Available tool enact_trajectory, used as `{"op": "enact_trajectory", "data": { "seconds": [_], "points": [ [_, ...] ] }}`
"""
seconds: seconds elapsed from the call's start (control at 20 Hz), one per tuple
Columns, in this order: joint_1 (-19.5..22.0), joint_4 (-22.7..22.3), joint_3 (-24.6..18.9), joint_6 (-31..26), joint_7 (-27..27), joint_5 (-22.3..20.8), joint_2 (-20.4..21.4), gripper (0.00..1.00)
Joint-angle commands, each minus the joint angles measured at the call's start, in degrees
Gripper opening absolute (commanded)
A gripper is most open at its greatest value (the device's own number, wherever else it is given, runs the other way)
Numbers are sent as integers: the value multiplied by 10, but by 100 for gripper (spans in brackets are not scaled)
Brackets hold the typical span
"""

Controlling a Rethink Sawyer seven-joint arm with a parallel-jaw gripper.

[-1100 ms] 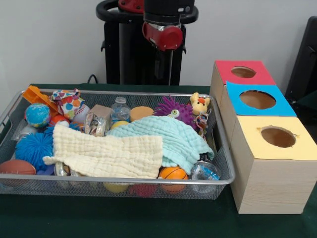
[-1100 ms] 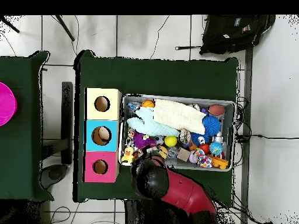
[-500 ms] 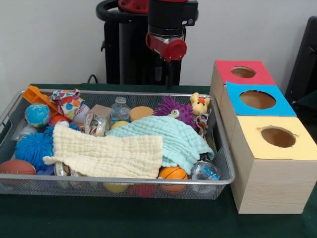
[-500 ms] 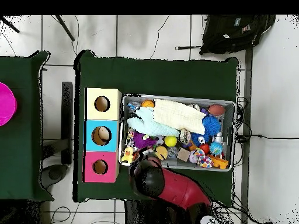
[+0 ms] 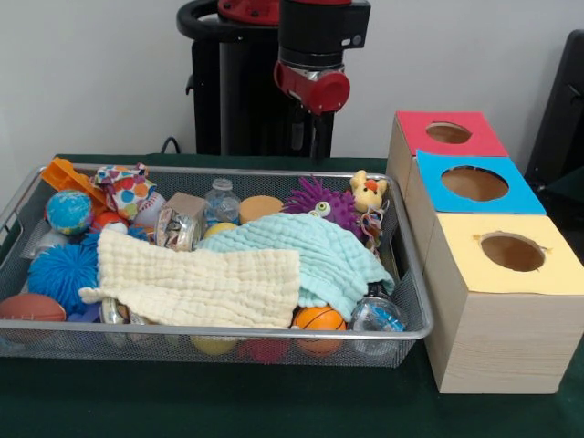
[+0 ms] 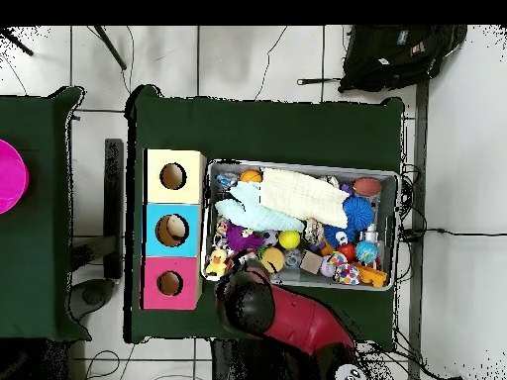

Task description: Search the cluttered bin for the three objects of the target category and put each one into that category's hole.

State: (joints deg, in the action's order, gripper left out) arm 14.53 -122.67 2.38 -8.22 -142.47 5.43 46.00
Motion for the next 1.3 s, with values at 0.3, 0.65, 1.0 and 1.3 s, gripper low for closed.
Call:
{"op": "enact_trajectory", "data": {
  "seconds": [0.3,0.65,1.0,1.3],
  "points": [
    [-18,-14,-72,25,-74,14,21,100],
    [-50,-14,-62,55,-93,19,-13,100],
    [-80,1,-60,127,-110,21,-87,100],
    [-68,17,-70,157,-93,10,-129,100]
  ]
}}
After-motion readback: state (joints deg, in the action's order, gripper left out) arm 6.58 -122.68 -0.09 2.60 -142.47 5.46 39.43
